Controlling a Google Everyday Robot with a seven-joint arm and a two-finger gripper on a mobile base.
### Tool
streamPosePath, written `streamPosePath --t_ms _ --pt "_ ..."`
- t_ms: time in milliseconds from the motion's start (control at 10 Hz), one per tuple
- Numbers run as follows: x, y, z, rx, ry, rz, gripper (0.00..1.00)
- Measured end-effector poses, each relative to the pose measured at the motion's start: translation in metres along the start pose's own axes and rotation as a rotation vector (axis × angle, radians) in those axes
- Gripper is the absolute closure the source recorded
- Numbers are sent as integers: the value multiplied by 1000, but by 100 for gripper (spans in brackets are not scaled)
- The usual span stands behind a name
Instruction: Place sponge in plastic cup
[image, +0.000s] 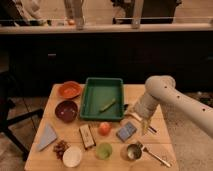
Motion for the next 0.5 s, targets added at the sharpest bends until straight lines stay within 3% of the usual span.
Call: streamPosePath --t_ms 300,500 --pt "-7 0 21 -33 -45 -28 20" --pt "-9 2 23 -37 -57 -34 20"
